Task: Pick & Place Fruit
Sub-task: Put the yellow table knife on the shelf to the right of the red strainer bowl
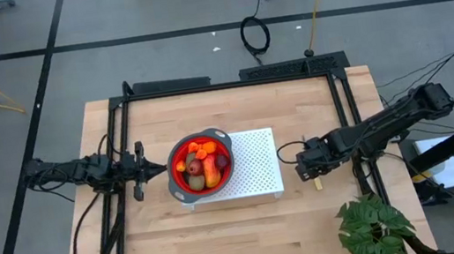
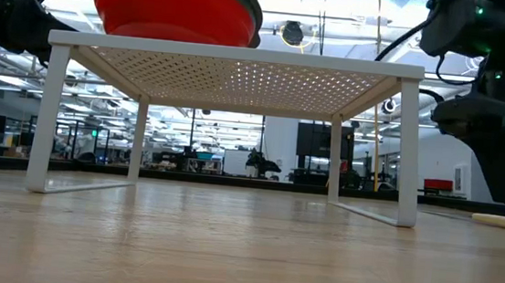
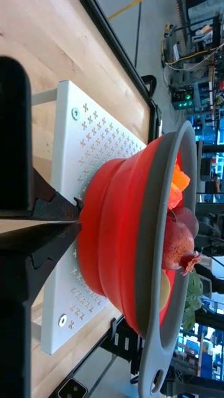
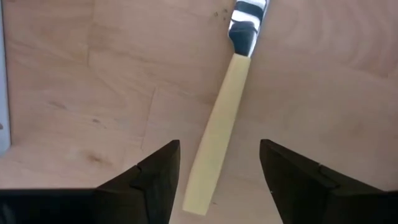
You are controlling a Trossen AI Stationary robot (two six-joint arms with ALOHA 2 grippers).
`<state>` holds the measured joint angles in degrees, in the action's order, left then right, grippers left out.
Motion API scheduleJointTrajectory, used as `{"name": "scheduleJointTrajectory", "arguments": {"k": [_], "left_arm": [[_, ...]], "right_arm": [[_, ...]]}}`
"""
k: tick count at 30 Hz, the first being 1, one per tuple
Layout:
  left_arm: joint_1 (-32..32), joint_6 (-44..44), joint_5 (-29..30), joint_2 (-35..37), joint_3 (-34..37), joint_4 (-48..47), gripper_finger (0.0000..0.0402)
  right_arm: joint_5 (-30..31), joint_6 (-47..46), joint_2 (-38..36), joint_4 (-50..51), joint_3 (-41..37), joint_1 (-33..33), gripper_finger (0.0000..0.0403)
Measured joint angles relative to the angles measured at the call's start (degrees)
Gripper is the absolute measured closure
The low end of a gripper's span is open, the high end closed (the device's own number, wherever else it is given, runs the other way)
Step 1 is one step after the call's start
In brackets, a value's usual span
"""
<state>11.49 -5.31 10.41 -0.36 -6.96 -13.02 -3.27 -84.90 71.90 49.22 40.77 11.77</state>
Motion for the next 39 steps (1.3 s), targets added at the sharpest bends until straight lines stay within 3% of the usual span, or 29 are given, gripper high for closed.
{"name": "scheduleJointTrajectory", "arguments": {"k": [11,20,35,39], "left_arm": [[0.02,-0.15,0.0,0.01,0.0,-0.01,0.0382],[0.01,-0.41,0.0,0.0,0.0,-0.02,0.0382],[0.01,-0.45,0.02,0.01,0.0,-0.02,0.0382],[0.02,-0.58,0.02,0.0,0.0,-0.02,0.0382]], "right_arm": [[-0.02,-3.29,0.0,-8.44,-5.65,0.0,0.0201],[-1.0,-4.42,-0.13,-9.81,-7.8,-0.02,0.0219],[0.44,-10.99,-0.02,-9.17,-7.95,-0.02,0.0347],[0.44,-12.82,-0.02,-9.26,-7.95,-0.02,0.0356]]}}
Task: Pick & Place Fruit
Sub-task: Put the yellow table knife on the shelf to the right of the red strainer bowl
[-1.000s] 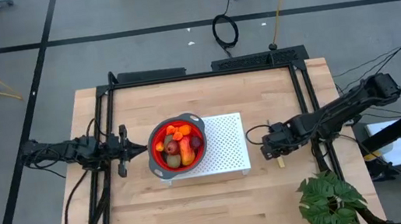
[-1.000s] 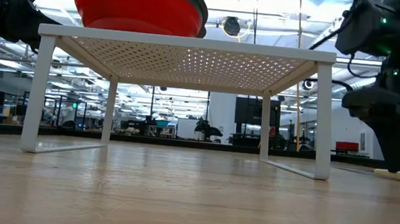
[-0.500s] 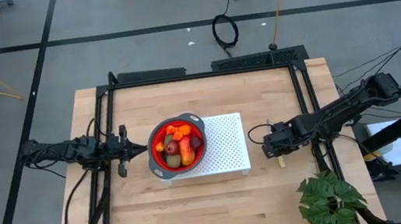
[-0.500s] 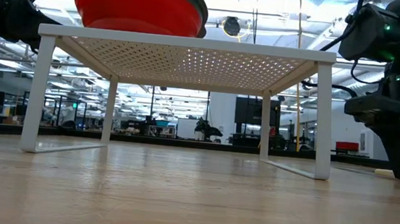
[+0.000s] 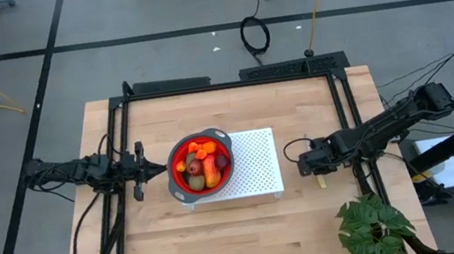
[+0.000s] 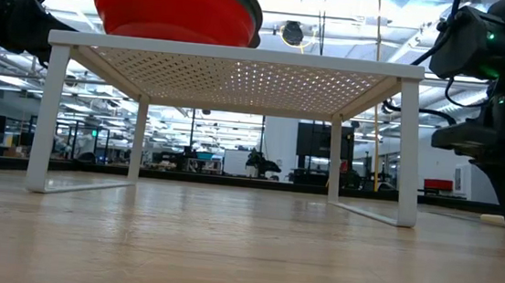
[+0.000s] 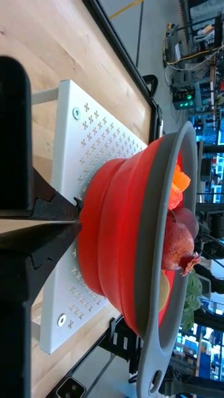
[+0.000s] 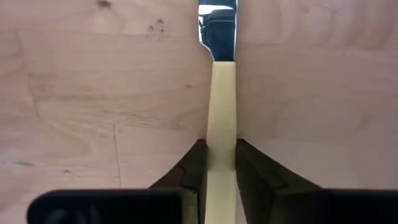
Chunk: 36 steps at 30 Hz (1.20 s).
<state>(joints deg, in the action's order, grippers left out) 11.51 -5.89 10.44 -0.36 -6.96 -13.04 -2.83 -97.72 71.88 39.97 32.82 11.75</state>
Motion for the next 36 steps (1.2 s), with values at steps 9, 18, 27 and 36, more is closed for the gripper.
{"name": "scheduleJointTrajectory", "arguments": {"k": [9,18,27,36], "left_arm": [[0.0,-0.31,-0.02,0.02,0.0,0.0,0.0382],[0.0,-0.37,-0.07,0.02,0.0,-0.13,0.0382],[-0.02,-0.35,-0.09,0.01,0.0,-0.17,0.0382],[-0.01,-0.35,-0.1,0.0,0.0,-0.17,0.0382]], "right_arm": [[0.27,-2.35,-0.89,-0.15,-0.03,0.0,0.0346],[7.47,-4.86,-9.72,0.11,0.24,0.0,0.0349],[16.52,-5.05,-20.2,0.96,0.31,-0.02,0.0349],[25.63,5.91,-29.88,-9.35,0.33,-0.03,0.0349]]}}
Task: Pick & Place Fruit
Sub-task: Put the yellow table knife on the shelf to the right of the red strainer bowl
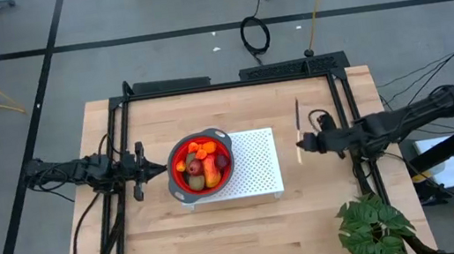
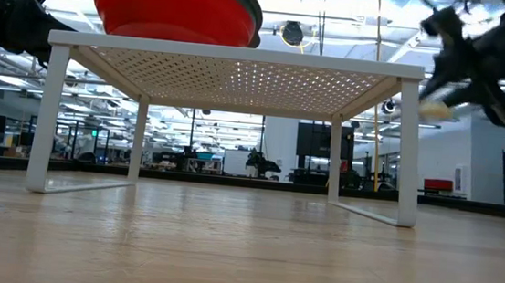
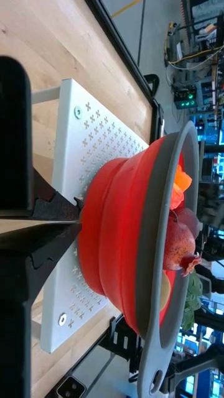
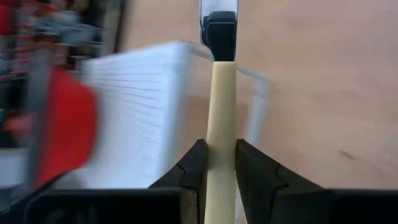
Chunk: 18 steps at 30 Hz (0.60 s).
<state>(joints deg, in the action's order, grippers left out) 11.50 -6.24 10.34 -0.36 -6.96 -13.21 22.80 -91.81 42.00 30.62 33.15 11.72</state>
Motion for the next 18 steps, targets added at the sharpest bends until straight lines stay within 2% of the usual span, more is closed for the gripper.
{"name": "scheduleJointTrajectory", "arguments": {"k": [4,12,18], "left_arm": [[0.01,0.0,-0.01,0.0,0.0,0.0,0.0382],[0.01,0.02,-0.01,0.0,0.0,-0.02,0.0382],[0.01,0.04,0.01,0.02,0.0,-0.02,0.0382]], "right_arm": [[2.79,9.07,-3.37,-8.34,0.0,-0.02,0.0349],[2.62,26.87,-5.86,-27.6,0.07,-0.02,0.0349],[-3.71,37.59,-5.42,-37.84,0.09,-0.02,0.0349]]}}
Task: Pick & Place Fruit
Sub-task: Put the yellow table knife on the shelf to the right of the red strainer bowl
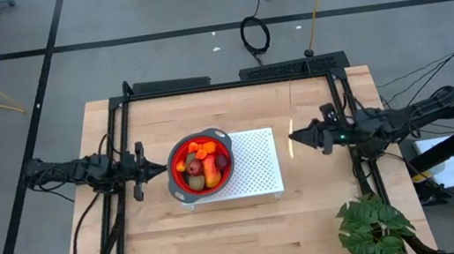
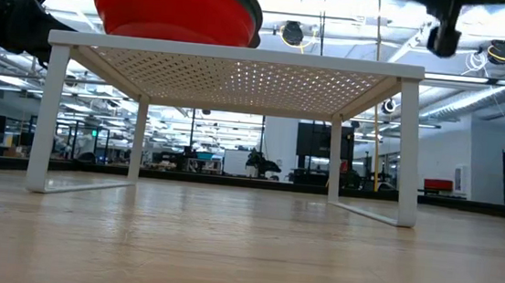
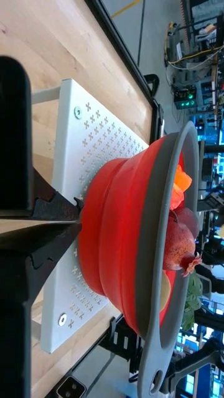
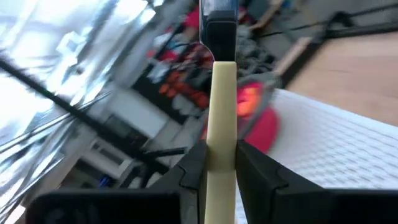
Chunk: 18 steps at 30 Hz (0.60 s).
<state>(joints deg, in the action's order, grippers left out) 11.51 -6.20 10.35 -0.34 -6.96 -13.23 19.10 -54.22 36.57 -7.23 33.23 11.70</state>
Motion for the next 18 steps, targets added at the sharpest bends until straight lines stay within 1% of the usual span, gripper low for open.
{"name": "scheduleJointTrajectory", "arguments": {"k": [14,18], "left_arm": [[0.0,-0.02,-0.02,-0.02,0.0,-0.02,0.0382],[-0.01,-0.02,-0.02,-0.02,0.0,-0.01,0.0382]], "right_arm": [[-18.84,17.79,3.2,-20.3,0.0,0.02,0.0349],[-20.82,19.32,4.61,-24.23,0.02,0.03,0.0348]]}}
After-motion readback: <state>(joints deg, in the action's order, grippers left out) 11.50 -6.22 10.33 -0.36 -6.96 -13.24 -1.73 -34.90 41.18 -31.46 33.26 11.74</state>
